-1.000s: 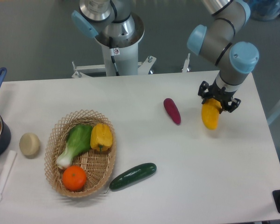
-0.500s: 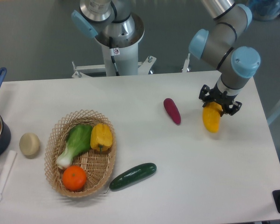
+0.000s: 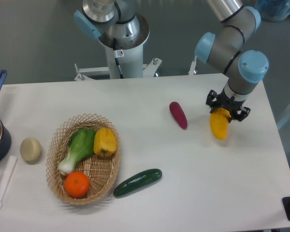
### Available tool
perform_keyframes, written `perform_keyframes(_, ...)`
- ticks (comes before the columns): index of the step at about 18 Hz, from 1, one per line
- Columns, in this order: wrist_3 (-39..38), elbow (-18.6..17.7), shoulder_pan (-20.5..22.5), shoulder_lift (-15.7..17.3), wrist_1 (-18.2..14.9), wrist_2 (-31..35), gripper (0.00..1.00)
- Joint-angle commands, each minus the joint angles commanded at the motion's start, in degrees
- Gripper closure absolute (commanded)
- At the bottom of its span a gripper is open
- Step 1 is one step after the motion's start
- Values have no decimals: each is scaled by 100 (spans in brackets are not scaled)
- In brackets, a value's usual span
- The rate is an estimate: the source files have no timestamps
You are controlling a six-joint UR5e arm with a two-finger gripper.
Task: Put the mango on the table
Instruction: 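Open the gripper to release the mango onto the table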
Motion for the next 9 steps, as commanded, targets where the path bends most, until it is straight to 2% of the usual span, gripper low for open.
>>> perform_keyframes(2, -9, 88, 0, 0, -9, 0, 0)
perform_keyframes(9, -9, 211, -88, 219, -9, -9, 0)
